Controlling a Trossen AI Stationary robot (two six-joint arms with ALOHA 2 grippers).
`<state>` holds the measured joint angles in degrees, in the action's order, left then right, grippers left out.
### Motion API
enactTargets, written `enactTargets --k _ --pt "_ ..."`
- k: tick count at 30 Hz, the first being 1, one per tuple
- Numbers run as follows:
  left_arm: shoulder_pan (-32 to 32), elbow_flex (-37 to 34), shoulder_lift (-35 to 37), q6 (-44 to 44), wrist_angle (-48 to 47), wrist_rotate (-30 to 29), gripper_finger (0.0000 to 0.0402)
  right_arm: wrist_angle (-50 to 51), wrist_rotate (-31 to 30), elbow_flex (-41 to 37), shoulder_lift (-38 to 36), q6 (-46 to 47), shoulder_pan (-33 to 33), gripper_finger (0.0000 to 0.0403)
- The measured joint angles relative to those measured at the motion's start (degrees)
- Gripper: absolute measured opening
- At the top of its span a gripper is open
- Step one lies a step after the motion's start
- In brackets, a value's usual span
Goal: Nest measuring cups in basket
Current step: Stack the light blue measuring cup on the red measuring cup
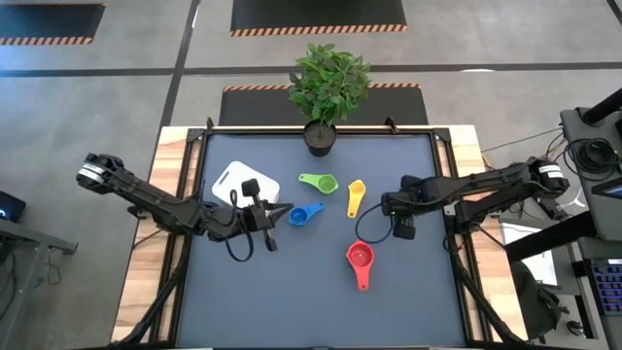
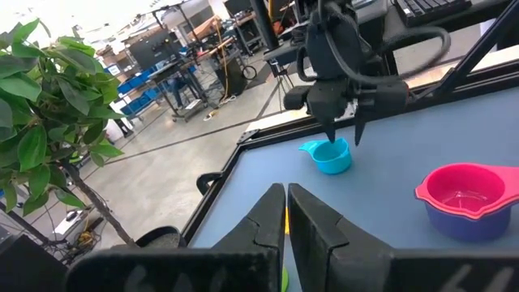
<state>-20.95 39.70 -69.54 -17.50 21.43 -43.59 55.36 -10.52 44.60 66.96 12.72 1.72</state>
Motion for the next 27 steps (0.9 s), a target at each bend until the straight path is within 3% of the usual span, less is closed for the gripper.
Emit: enactTargets --k 10,14,20,27 --pt "0.0 0.0 0.0 0.0 0.0 0.0 0.0000 2.0 -1.4 0.0 11.3 6.3 -0.1 0.0178" --pt "0.0 0.0 0.0 0.0 0.0 0.0 0.0000 2.0 -1.5 0.0 13.4 6.9 -0.1 0.0134" --pt "0.0 0.0 0.0 0.0 0.0 0.0 0.0000 1.0 -0.8 0.5 14.1 12.1 -0.1 0.0027" --pt "0.0 0.0 0.0 0.0 0.2 0.0 0.0000 -2.4 0.1 5.2 13.8 23.7 -0.2 0.0028"
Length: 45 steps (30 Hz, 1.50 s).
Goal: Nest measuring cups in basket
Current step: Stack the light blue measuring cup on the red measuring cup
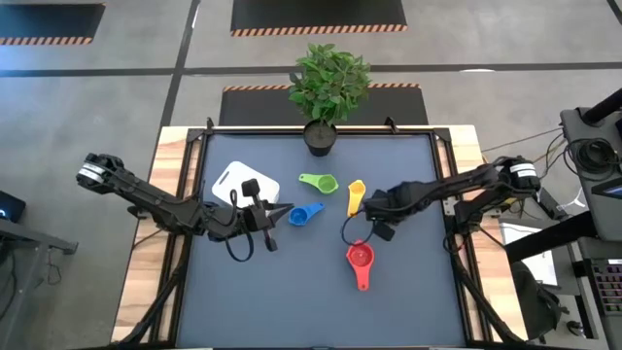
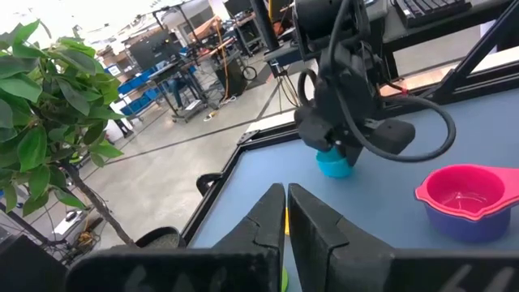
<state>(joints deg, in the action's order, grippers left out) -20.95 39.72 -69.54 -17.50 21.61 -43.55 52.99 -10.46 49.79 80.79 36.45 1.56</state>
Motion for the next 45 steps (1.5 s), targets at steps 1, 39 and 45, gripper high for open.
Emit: enactTargets --k 1,39,45 --pt "0.0 0.0 0.0 0.0 0.0 0.0 0.0000 -0.1 0.0 1.0 0.0 0.2 0.0 0.0033" --pt "-0.1 0.0 0.0 0.0 1.3 0.1 0.0000 6.5 -6.3 7.4 -1.6 -35.4 -5.8 0.0154" --pt "-0.1 0.0 0.0 -0.6 1.6 0.1 0.0000 6.7 -10.3 7.4 -1.6 -36.3 -5.8 0.0213"
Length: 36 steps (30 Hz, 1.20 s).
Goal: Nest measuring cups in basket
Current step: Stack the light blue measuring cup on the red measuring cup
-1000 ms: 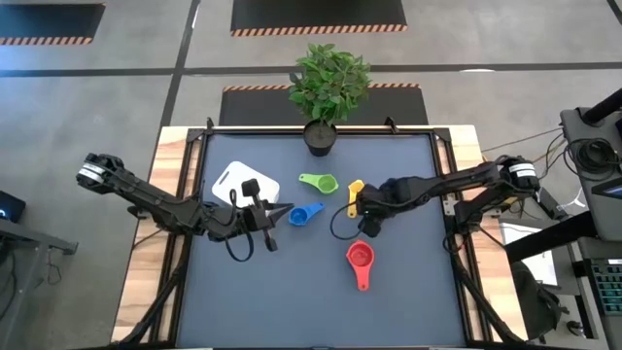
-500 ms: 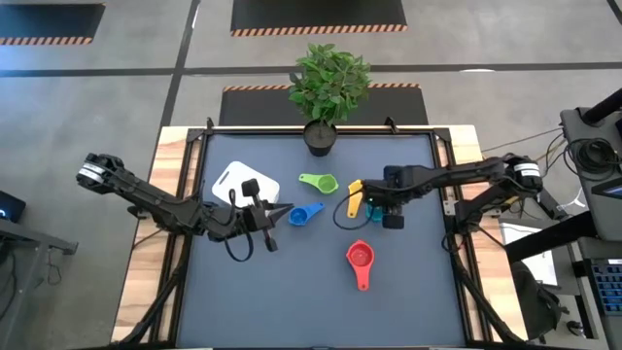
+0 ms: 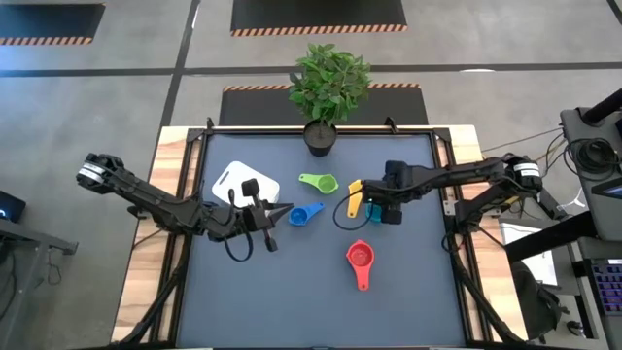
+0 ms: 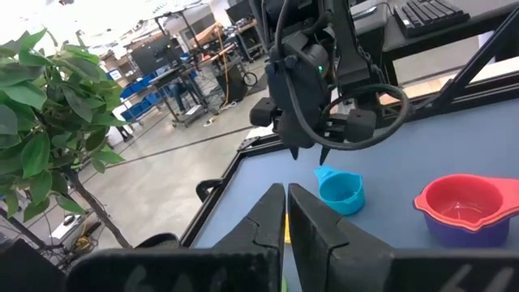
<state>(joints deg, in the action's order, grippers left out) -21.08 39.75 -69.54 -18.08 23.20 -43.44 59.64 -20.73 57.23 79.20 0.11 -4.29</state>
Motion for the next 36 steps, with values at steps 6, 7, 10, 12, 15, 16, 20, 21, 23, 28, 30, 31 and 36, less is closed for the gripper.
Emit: enactTargets --k 6,7,10,12,15,16,20,21,23,28,30,31,36 --pt "0.0 0.0 0.0 -0.5 0.1 0.0 0.0000 0.7 2.1 -0.8 0.0 -16.3 0.3 0.0283" --pt "0.0 0.0 0.0 -0.5 0.1 0.0 0.0000 0.9 4.9 -1.2 0.0 -17.9 0.1 0.0288" --pt "0.0 0.0 0.0 -0.5 0.0 0.1 0.0000 0.9 9.1 -2.7 0.0 -19.7 -0.1 0.0290" --pt "0.0 0.0 0.0 -0.5 0.0 0.1 0.0000 0.9 7.5 -3.6 0.0 -19.8 -0.1 0.0287" --pt "0.0 0.0 0.0 -0.7 0.0 0.1 0.0000 0.2 7.2 -4.7 0.0 -20.3 -0.6 0.0282" --pt "0.0 0.0 0.0 -0.8 0.1 0.1 0.0000 -0.6 7.2 -5.1 0.0 -20.4 -0.8 0.0282" --pt "0.0 0.0 0.0 -0.8 0.4 0.1 0.0000 -4.5 7.1 -6.7 0.0 -22.6 -1.6 0.0286" --pt "0.0 0.0 0.0 -0.8 0.4 0.1 0.0000 -5.6 7.1 -7.0 0.0 -23.1 -1.9 0.0288" --pt "0.0 0.0 0.0 -0.8 0.4 0.1 0.0000 -7.4 7.1 -7.8 0.0 -24.1 -2.5 0.0290" --pt "0.0 0.0 0.0 -0.9 0.4 0.1 0.0000 -9.2 7.4 -8.6 1.2 -26.4 -3.9 0.0287" --pt "0.0 0.0 0.0 -0.9 0.4 0.1 0.0000 -9.5 7.7 -8.6 2.1 -26.8 -4.2 0.0283" --pt "0.0 0.0 0.0 -0.9 0.4 0.1 0.0000 -9.6 7.7 -8.6 2.5 -26.8 -4.2 0.0281" --pt "0.0 0.0 0.0 -0.9 0.4 0.1 0.0000 -9.8 10.9 -8.7 3.8 -26.4 -4.1 0.0262"
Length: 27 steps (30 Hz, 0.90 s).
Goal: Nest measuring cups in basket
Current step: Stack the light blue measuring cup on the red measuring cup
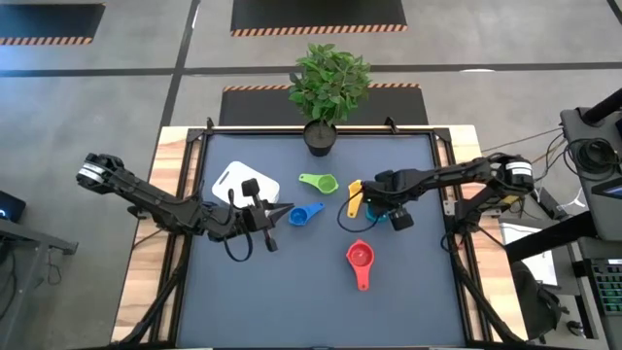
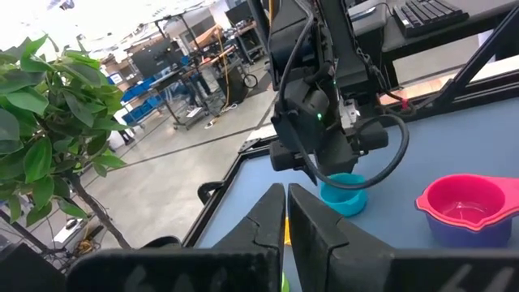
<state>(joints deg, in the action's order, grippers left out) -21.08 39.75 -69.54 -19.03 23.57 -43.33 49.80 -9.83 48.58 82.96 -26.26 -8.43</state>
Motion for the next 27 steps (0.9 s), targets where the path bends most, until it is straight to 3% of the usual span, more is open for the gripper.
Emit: enactTargets --k 13,22,27 --pt "0.0 0.0 0.0 -0.2 0.0 0.0 0.0000 0.7 1.3 0.3 0.0 6.0 0.0 0.0153" --pt "0.0 0.0 0.0 -0.3 0.0 0.0 0.0000 4.5 1.3 4.2 0.0 14.8 0.0 0.0154" --pt "0.0 0.0 0.0 -1.0 0.0 0.0 0.0000 10.3 2.3 9.2 0.0 25.2 0.3 0.0144"
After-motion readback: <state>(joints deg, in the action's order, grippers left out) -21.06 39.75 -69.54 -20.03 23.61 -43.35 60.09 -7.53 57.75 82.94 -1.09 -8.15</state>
